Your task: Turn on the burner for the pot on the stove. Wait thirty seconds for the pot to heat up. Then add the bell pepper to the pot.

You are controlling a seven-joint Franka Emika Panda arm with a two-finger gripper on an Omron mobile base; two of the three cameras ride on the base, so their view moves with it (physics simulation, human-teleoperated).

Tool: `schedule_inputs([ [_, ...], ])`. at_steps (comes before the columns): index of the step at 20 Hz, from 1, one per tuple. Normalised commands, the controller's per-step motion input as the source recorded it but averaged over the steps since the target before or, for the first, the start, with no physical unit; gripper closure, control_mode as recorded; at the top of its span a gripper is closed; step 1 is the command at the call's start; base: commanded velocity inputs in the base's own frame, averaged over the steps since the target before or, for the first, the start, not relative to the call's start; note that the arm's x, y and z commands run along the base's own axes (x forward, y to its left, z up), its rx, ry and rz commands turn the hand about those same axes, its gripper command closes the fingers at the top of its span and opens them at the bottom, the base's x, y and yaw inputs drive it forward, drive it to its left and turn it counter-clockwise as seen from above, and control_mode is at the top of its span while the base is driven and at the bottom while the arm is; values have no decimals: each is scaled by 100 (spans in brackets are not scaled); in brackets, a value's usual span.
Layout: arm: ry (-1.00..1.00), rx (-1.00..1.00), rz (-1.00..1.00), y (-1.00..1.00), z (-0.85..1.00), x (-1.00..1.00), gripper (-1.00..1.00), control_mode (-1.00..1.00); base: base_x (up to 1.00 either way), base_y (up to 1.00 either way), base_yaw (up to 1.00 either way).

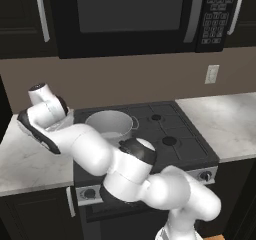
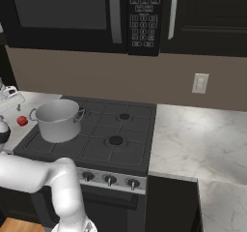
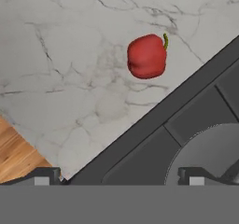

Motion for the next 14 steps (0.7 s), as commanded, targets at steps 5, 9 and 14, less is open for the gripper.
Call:
schedule_inputs([
  [5,0,0,3,0,-22,7,-100,-100,0,0,0],
  [9,0,0,3,0,-29,9,-100,-100,0,0,0],
  [14,0,0,5,0,-27,14,-100,-100,0,0,0],
])
